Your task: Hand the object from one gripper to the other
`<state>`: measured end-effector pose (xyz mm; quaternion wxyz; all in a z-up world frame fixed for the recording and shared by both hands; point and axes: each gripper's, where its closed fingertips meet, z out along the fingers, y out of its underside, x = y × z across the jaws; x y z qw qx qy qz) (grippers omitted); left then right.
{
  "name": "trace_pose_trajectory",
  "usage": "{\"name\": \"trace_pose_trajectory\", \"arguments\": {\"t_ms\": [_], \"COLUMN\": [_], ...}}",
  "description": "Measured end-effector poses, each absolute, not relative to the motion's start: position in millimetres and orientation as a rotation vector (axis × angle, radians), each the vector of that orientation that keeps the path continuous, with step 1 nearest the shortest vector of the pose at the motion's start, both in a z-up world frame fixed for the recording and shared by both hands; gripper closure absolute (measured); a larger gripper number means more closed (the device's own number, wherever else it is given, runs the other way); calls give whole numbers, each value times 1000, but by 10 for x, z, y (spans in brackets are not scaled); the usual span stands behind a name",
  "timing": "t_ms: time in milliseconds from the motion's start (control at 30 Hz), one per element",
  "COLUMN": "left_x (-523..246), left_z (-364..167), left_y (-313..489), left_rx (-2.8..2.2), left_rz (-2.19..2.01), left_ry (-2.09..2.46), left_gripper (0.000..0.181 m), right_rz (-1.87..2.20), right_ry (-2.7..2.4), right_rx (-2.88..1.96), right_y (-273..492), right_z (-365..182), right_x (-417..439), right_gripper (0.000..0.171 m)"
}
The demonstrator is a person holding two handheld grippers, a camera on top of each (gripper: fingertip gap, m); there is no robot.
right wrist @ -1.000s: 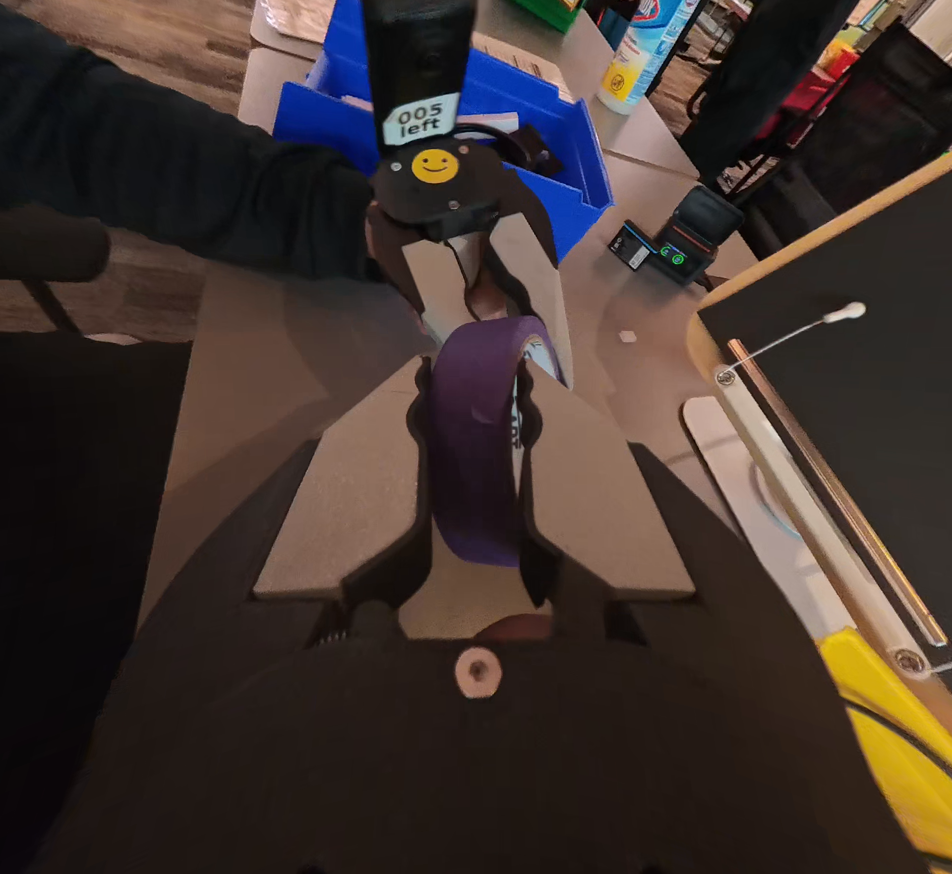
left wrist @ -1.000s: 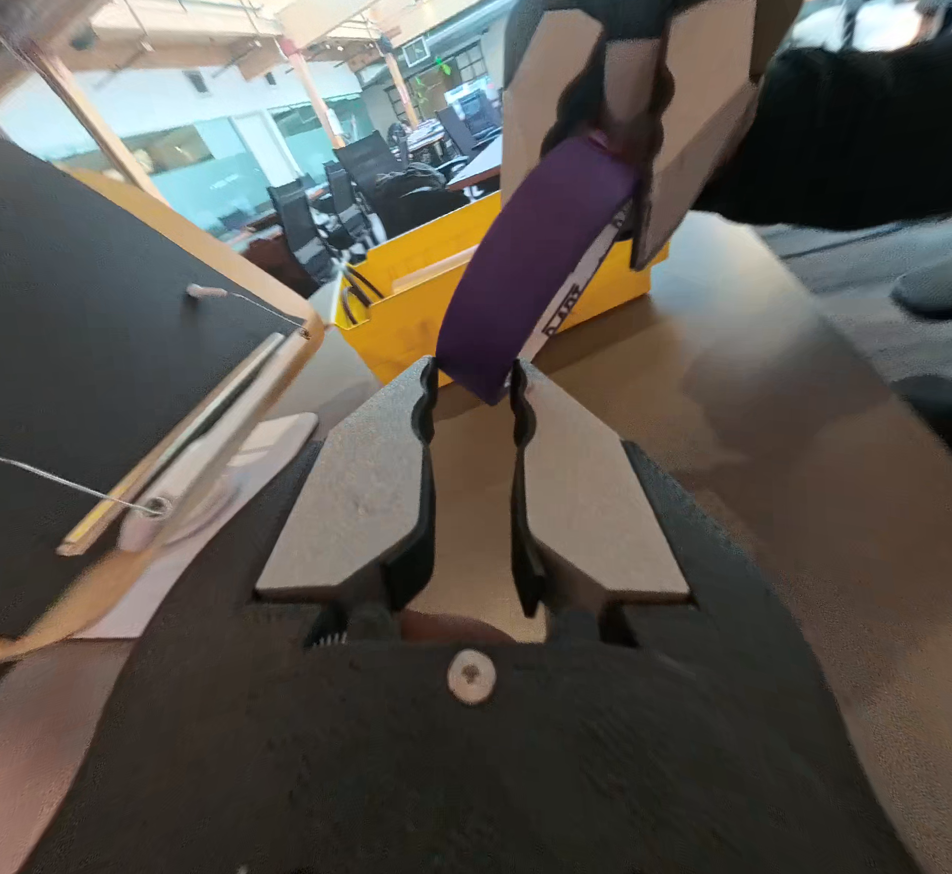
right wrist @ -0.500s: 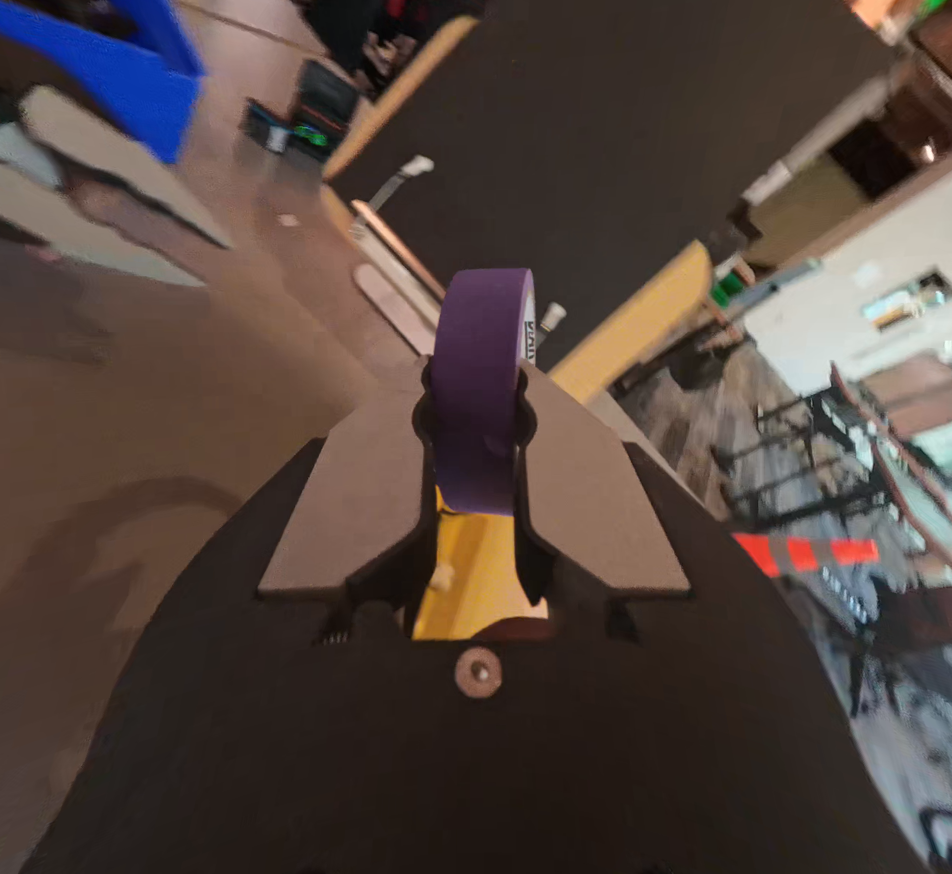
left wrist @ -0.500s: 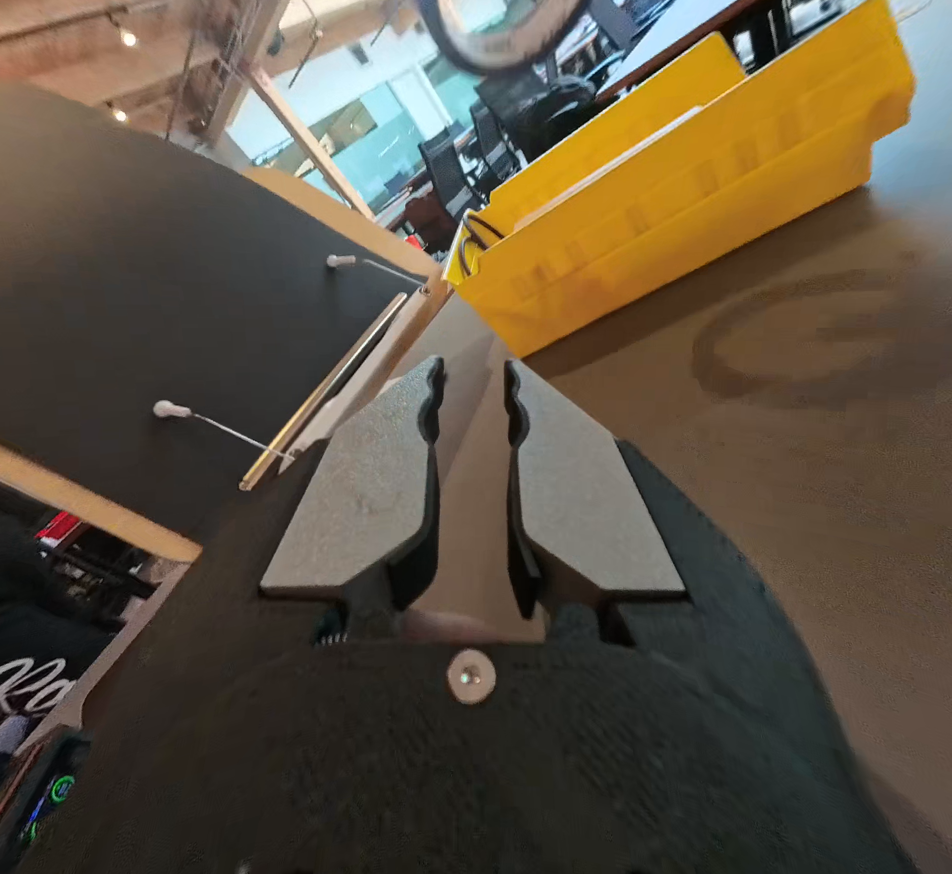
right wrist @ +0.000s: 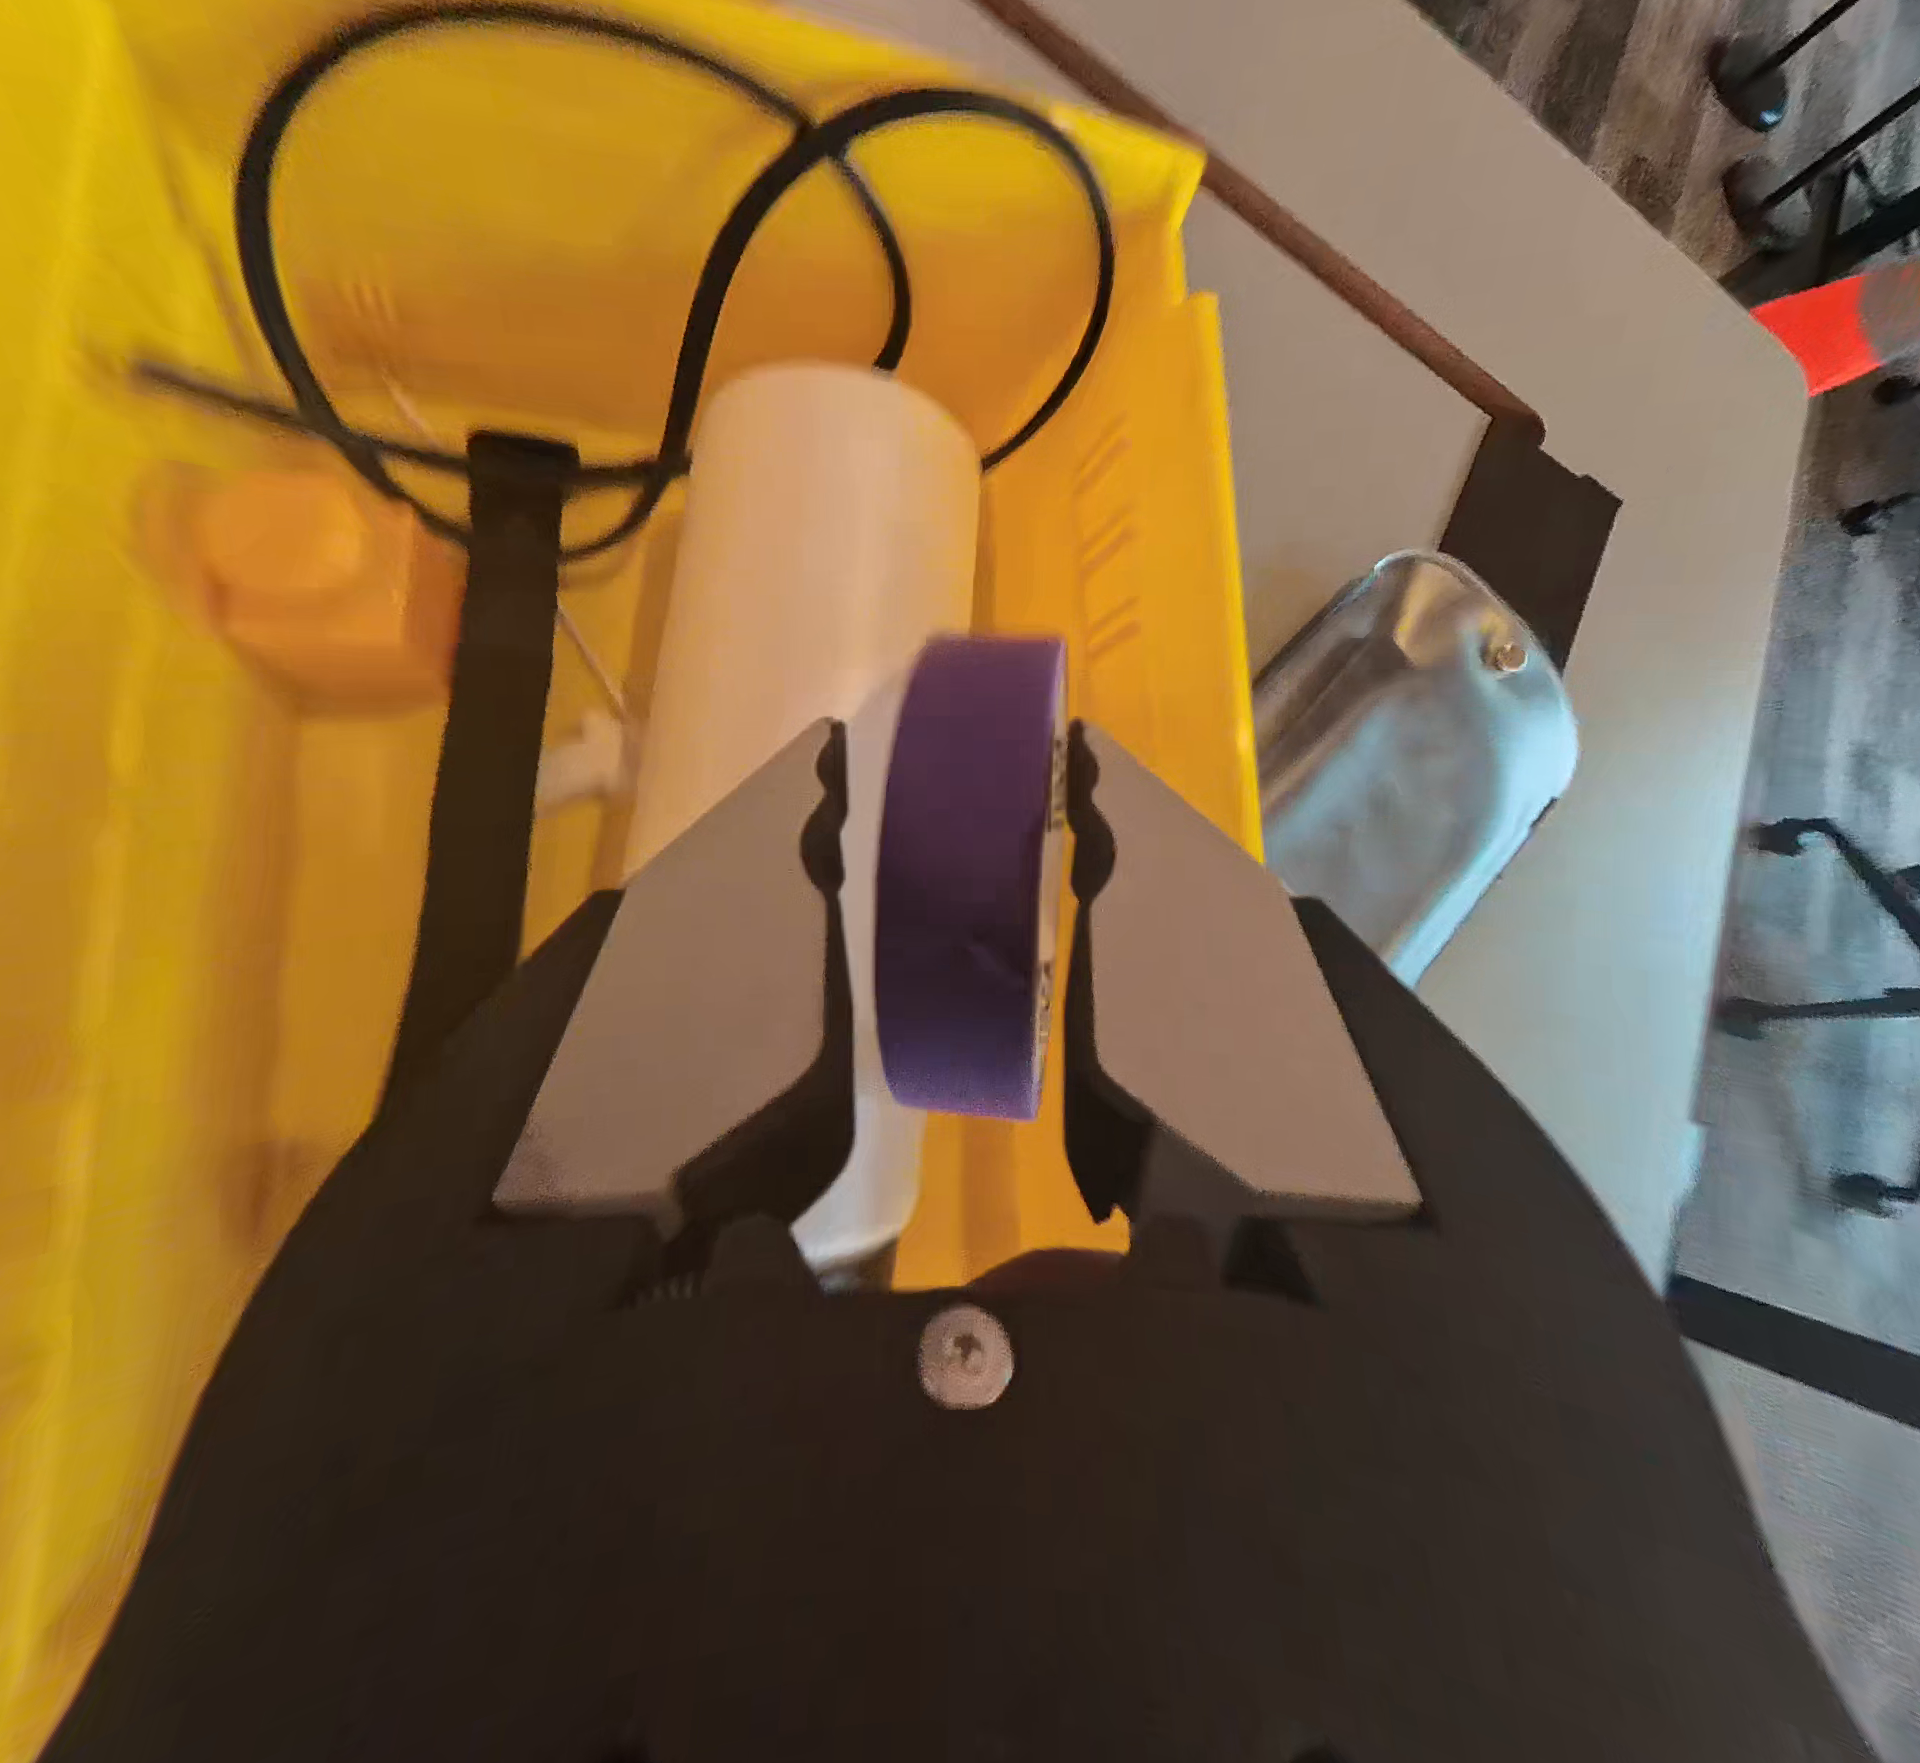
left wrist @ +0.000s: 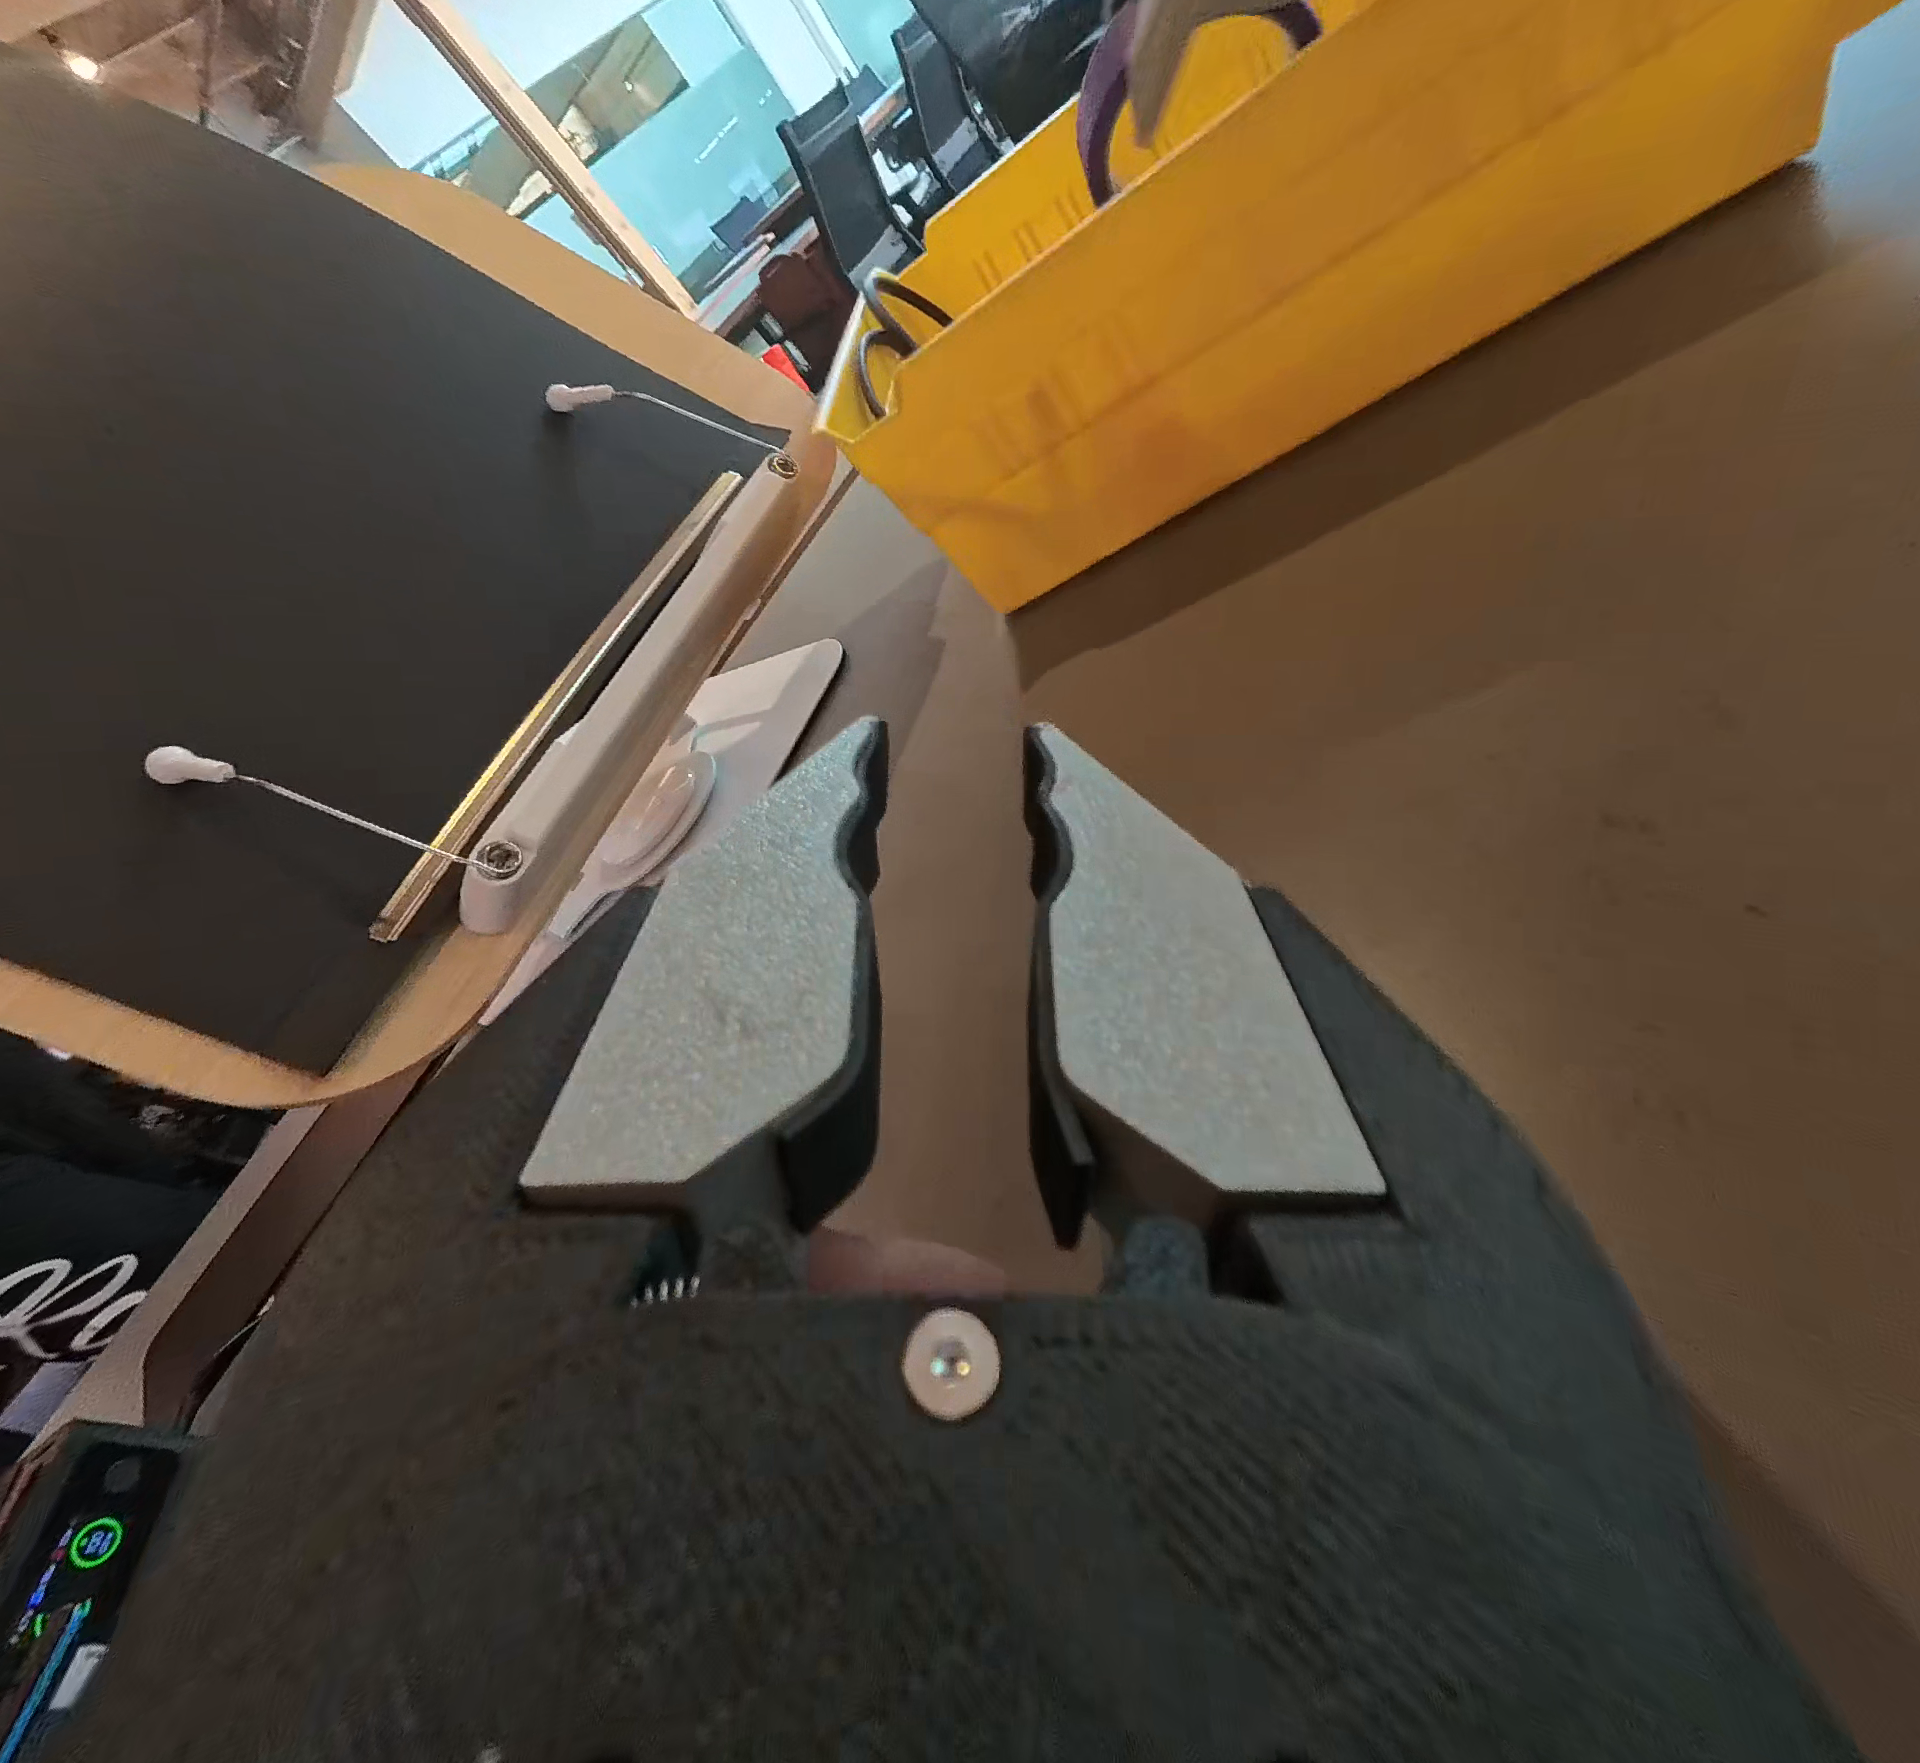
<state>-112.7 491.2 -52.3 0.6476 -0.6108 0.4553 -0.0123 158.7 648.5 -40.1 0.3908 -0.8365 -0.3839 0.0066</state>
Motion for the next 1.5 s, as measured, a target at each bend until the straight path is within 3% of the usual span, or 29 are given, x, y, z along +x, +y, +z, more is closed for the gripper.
{"name": "trace_pose_trajectory", "arguments": {"t_ms": [167, 300, 433, 600, 733, 833, 933, 1000, 1133, 1233, 1367, 1500], "left_x": [-1106, -1098, -1123, -1265, -1365, -1931, -3046, -3864, -4827, -5015, -5081, -5148], "left_z": [-651, -686, -693, -621, -264, 216, 553, 460, -402, -841, -1052, -842], "left_y": [4937, 4961, 4983, 4879, 4306, 3961, 3883, 3918, 3964, 3972, 4021, 4157], "left_rx": [-1424, -1446, -1484, -1650, -1678, -1668, -1749, -1883, -2282, -2442, -2546, -2524], "left_rz": [1, 13, 42, 51, -60, -10, 177, 293, 309, 264, 276, 404], "left_ry": [1082, 1090, 1077, 906, 829, 741, 547, 393, 233, 175, 194, 272], "left_gripper": [156, 155, 155, 148, 146, 146, 146, 146, 142, 146, 171, 177], "right_rz": [269, 515, 828, 752, 643, 600, 591, 611, 648, 655, 671, 687], "right_ry": [-863, -1015, -1192, -1114, -1141, -1165, -1166, -1163, -1161, -1154, -1163, -1160], "right_rx": [-2009, -1863, -1817, -1768, -1769, -1716, -1720, -1726, -1749, -1737, -1727, -1721], "right_y": [6436, 5820, 5155, 5278, 5400, 5370, 5353, 5349, 5346, 5340, 5309, 5303], "right_z": [194, 464, 145, -450, -869, -844, -849, -848, -863, -841, -832, -818], "right_x": [1109, 306, -545, -1049, -1135, -1129, -1107, -1110, -1114, -1111, -1123, -1120], "right_gripper": [117, 111, 108, 117, 119, 119, 118, 120, 120, 121, 123, 124]}}
